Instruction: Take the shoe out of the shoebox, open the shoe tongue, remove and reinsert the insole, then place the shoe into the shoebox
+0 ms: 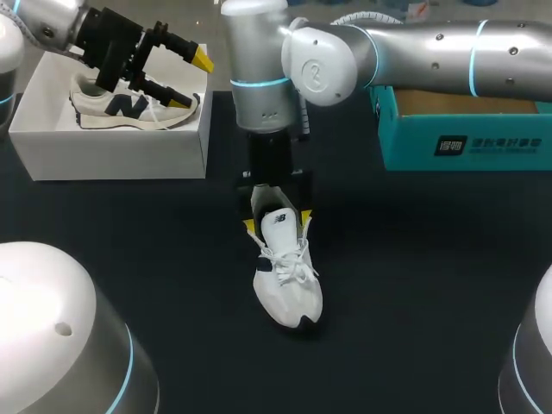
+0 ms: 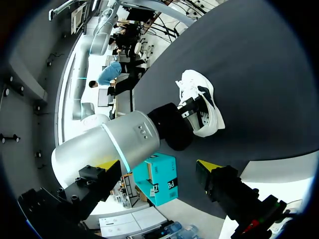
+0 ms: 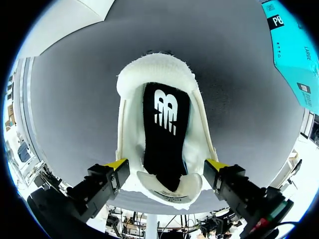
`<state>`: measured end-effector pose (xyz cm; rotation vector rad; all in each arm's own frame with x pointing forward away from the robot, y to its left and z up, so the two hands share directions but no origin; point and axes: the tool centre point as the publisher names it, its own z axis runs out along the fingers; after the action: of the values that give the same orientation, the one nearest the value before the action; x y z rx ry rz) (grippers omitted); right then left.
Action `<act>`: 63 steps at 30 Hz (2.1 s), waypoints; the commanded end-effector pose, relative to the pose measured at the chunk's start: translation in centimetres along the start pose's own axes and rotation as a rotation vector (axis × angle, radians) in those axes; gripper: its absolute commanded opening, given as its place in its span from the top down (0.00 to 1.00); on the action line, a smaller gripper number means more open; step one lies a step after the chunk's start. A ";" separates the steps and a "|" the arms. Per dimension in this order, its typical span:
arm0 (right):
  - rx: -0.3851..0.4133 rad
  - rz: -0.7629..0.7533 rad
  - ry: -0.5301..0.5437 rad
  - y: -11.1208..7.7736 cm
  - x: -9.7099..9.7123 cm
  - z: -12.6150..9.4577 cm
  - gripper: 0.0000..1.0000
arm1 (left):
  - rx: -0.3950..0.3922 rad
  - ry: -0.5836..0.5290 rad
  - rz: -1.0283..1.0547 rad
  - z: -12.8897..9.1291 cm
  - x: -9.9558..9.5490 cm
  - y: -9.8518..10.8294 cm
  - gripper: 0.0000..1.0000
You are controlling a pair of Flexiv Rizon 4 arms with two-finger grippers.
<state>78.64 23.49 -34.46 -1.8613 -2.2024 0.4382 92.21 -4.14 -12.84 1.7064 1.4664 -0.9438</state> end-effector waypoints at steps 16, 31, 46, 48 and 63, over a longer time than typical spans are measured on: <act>-0.054 0.088 -0.029 -4.7 -0.1 -1.7 0.00 | -0.001 0.003 0.001 0.0 0.0 -0.1 0.00; -0.182 0.097 -0.094 -4.1 0.9 -1.1 1.00 | -0.001 0.003 0.001 0.0 0.0 -0.1 0.00; -0.219 0.075 -0.082 -2.8 -0.3 -0.4 1.00 | -0.001 0.003 0.001 0.0 0.0 -0.1 0.00; -0.248 0.074 -0.100 -3.6 -0.4 -1.2 1.00 | -0.001 0.003 0.001 0.0 0.0 -0.1 0.00; -0.436 -0.714 -0.029 -3.2 -1.1 -2.9 1.00 | -0.001 0.003 0.001 0.0 0.0 -0.1 0.00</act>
<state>76.99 23.05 -30.32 -1.6231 -2.7558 0.0669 92.21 -4.14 -12.84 1.7065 1.4663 -0.9439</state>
